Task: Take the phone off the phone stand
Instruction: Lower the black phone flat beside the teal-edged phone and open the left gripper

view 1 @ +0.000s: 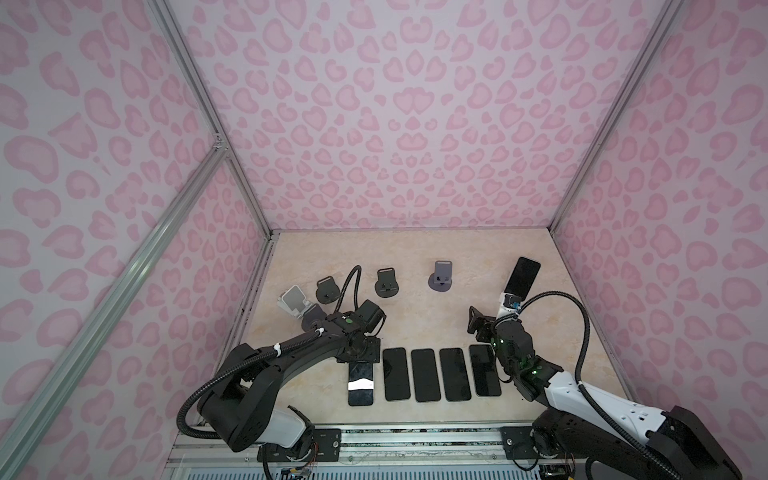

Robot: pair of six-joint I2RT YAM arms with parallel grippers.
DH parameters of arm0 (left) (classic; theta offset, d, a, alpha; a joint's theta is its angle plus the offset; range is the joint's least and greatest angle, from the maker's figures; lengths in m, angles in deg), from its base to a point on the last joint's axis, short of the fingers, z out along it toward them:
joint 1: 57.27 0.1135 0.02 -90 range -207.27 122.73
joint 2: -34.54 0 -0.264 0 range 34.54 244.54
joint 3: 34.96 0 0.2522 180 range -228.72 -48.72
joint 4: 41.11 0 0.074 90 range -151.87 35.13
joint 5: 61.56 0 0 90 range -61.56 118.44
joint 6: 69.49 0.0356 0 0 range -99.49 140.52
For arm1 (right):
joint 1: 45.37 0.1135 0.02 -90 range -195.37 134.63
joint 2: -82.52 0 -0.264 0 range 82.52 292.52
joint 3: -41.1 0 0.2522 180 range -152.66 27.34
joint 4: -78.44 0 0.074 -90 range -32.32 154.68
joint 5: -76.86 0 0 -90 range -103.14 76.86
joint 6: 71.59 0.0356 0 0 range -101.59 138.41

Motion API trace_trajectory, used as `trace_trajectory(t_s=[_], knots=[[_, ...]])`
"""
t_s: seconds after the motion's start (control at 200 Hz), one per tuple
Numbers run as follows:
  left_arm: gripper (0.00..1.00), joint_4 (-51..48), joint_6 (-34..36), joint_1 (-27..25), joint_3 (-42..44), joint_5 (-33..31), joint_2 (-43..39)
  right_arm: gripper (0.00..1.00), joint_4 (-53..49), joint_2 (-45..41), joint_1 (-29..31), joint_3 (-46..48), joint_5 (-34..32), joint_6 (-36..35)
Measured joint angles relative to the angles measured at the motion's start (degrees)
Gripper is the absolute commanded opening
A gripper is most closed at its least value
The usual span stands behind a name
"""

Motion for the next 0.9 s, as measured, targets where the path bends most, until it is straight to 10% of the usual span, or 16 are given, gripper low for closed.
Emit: trace_trajectory(t_s=[0.9], knots=[[0.58,3.65,-3.98,-0.61,-0.07,-2.36,4.50,0.93,-0.04,0.20,0.00,-0.42,-0.02,0.39]])
